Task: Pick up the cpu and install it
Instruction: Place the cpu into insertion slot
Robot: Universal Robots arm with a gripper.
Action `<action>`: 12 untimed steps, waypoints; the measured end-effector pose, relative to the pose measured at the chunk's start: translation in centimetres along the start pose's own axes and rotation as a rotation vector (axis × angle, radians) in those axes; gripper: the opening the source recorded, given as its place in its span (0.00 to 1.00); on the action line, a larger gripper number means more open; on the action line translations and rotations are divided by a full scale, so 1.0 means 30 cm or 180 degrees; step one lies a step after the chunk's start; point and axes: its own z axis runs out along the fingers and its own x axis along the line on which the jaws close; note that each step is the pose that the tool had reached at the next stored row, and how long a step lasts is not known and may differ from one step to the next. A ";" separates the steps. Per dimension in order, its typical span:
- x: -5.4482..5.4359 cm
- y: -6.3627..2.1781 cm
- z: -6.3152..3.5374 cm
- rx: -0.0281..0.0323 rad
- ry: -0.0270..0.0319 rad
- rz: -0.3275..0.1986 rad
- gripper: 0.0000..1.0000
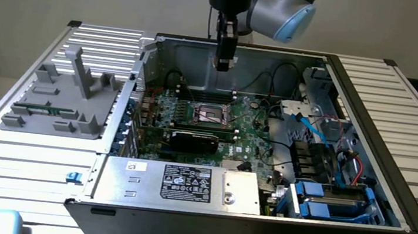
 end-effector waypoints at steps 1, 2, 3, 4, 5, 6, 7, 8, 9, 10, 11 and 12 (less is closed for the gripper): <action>0.000 0.000 0.003 0.0000 0.0001 0.0029 0.55; -0.001 0.000 0.006 0.0001 0.0007 0.0047 0.55; -0.003 -0.001 0.008 0.0001 0.0017 0.0063 0.55; -0.004 -0.001 0.011 0.0002 0.0031 0.0078 0.55; -0.006 -0.001 0.013 0.0002 0.0050 0.0090 0.55; -0.007 -0.001 0.015 0.0001 0.0071 0.0102 0.55; -0.009 -0.001 0.017 0.0001 0.0090 0.0113 0.55; -0.012 -0.001 0.020 0.0001 0.0105 0.0122 0.55; -0.017 -0.002 0.023 0.0000 0.0117 0.0127 0.55; -0.024 -0.002 0.027 0.0000 0.0124 0.0132 0.55; -0.031 -0.002 0.033 0.0000 0.0130 0.0136 0.55; -0.039 -0.003 0.038 0.0000 0.0133 0.0140 0.55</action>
